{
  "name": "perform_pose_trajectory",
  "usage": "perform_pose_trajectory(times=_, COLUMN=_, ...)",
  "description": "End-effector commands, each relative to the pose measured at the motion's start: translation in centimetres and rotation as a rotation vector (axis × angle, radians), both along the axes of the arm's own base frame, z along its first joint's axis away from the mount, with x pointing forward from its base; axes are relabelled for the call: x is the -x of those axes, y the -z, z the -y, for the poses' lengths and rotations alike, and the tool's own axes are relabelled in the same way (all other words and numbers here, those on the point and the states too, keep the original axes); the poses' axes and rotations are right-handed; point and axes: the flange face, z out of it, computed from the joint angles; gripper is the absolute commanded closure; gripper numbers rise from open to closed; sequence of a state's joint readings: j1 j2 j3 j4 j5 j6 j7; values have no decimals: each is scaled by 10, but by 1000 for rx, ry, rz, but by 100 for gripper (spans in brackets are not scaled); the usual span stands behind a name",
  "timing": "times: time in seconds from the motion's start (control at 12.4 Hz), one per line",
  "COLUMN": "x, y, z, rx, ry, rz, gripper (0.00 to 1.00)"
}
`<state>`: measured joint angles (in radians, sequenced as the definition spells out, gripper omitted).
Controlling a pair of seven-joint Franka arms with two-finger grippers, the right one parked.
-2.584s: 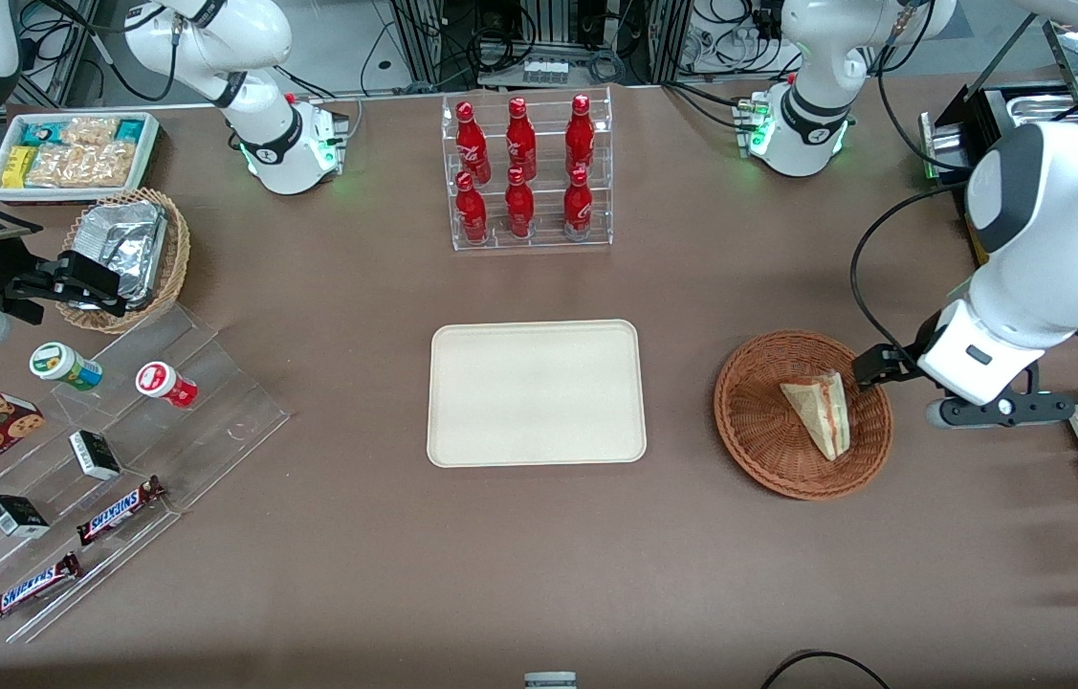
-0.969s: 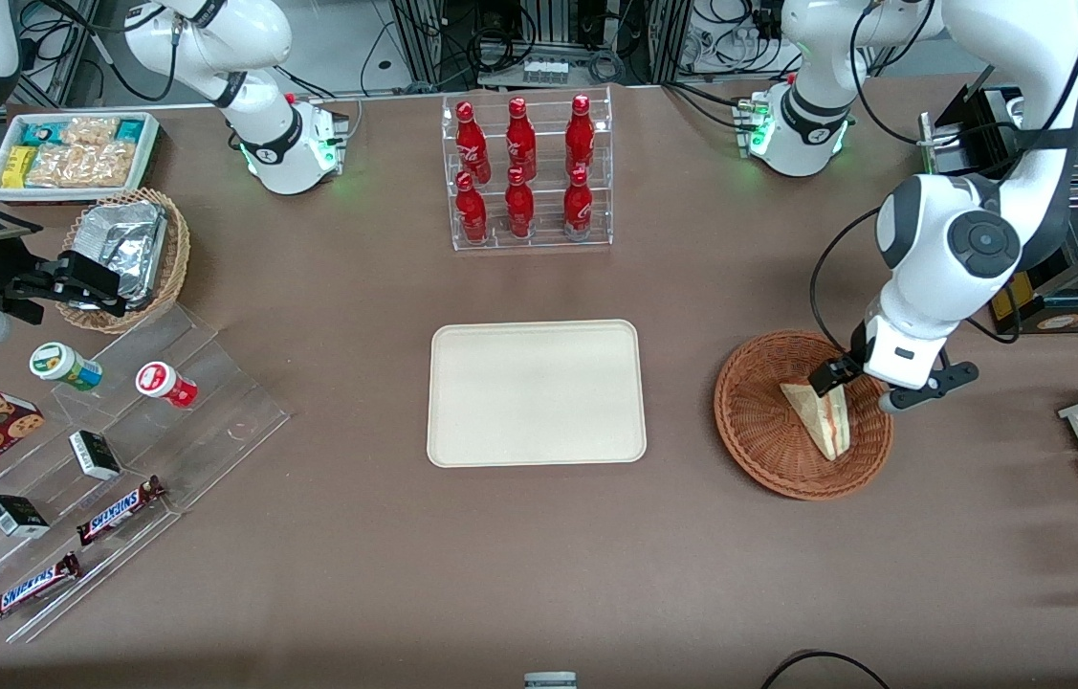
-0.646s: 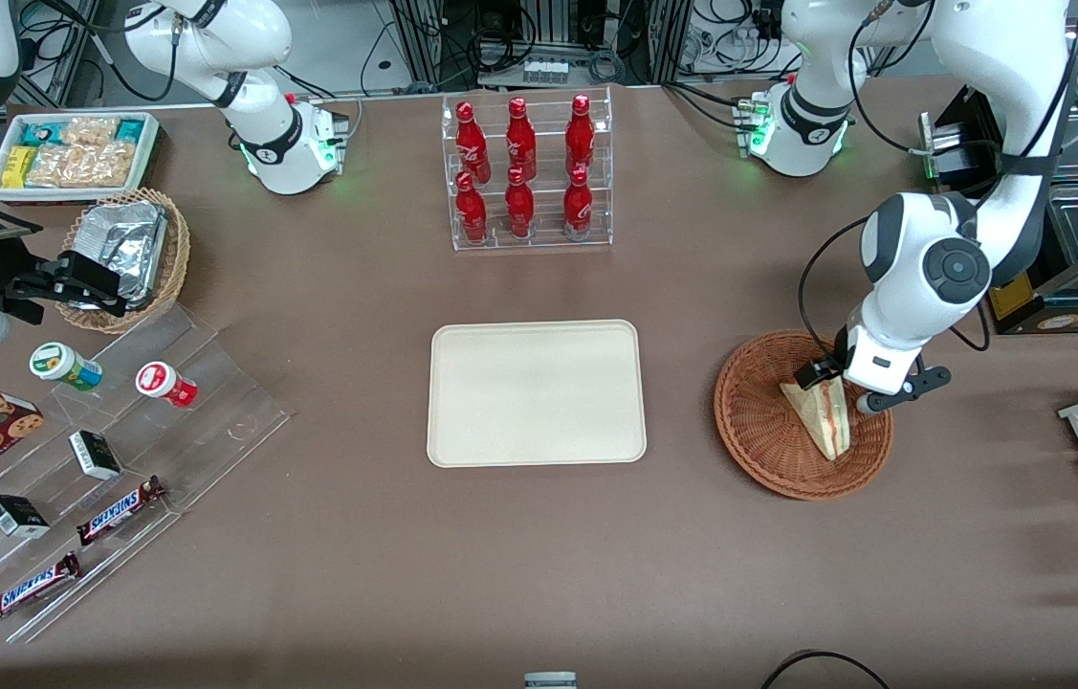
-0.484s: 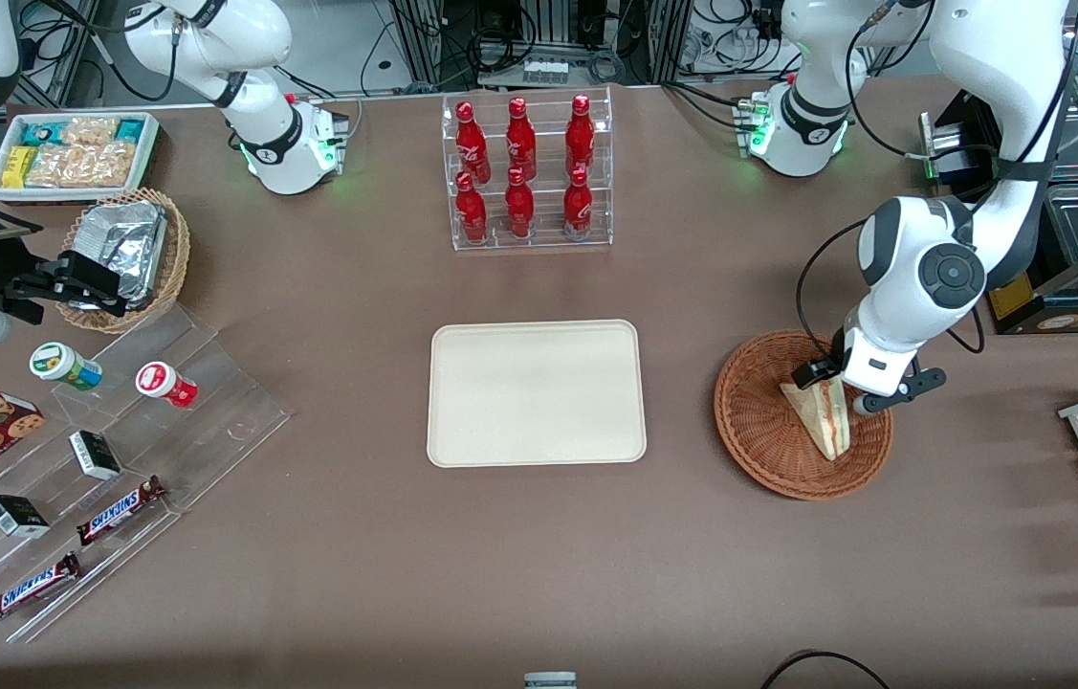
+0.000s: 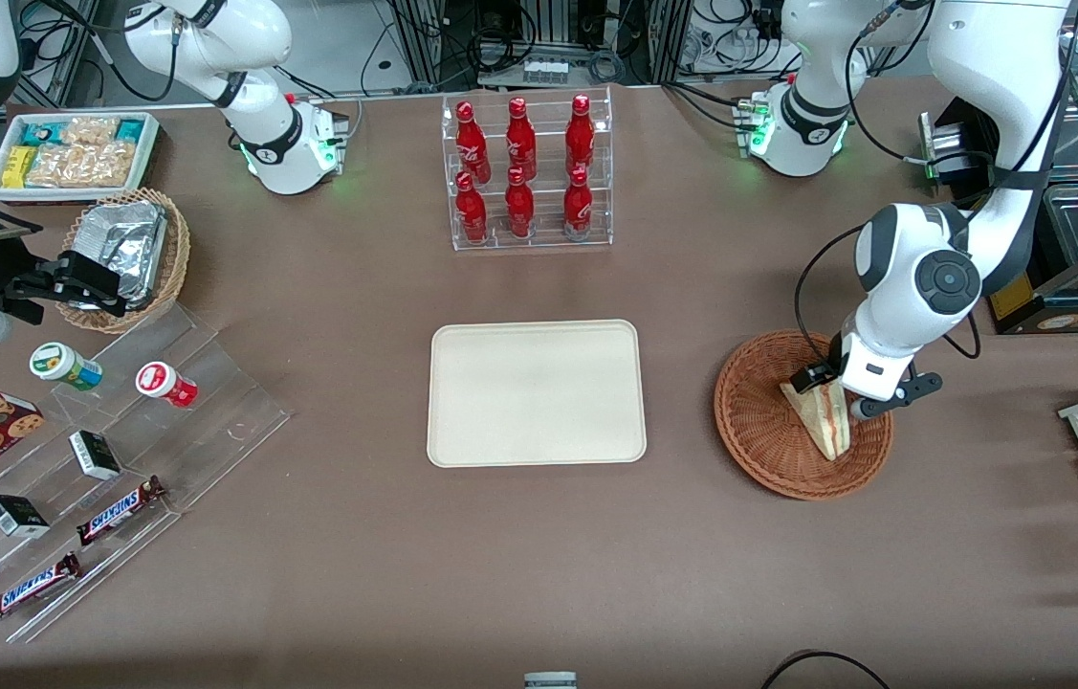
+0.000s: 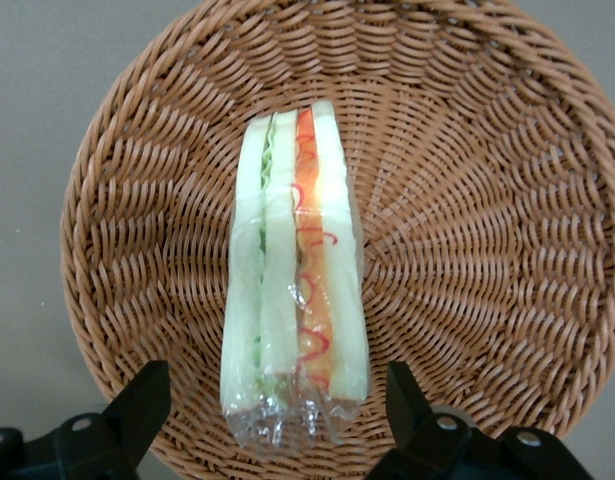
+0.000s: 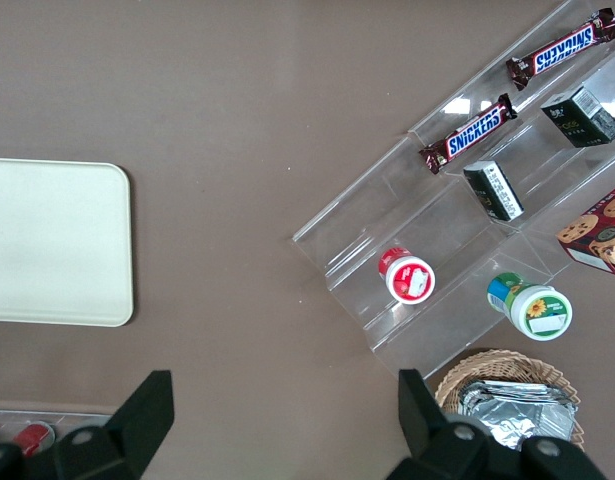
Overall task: Place sandwich from basket to tray
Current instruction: 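Close the left gripper on the sandwich's crust edge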
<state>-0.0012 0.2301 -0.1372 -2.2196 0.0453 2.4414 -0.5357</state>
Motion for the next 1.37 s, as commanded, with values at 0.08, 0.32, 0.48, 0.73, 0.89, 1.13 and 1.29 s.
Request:
perform_pose_trajectory(times=0.08, x=-14, y=4, z=-1, rx=-8, ry=0, rz=16, gripper=13)
perform_pose_trajectory(times=0.32, x=-19, y=18, z=-1, rx=1, ry=-2, rz=29, gripper=21)
perform_pose_trajectory(times=0.48, x=-19, y=21, z=-1, rx=3, ry=-8, rz=37, gripper=68)
perform_pose_trajectory(times=0.73, x=-26, y=14, z=-18, rx=-10, ry=-31, rz=53, gripper=100)
perform_pose_trajectory(times=0.89, x=-30, y=1, z=-18, rx=-15, ry=-35, rz=46, gripper=100)
perform_pose_trajectory(times=1.13, x=-51, y=-56, z=-6, rx=-43, ry=-37, rz=-45, gripper=100)
perform_pose_trajectory(times=1.29, x=-61, y=-87, z=26, rx=-51, ry=-49, rz=-53, gripper=100)
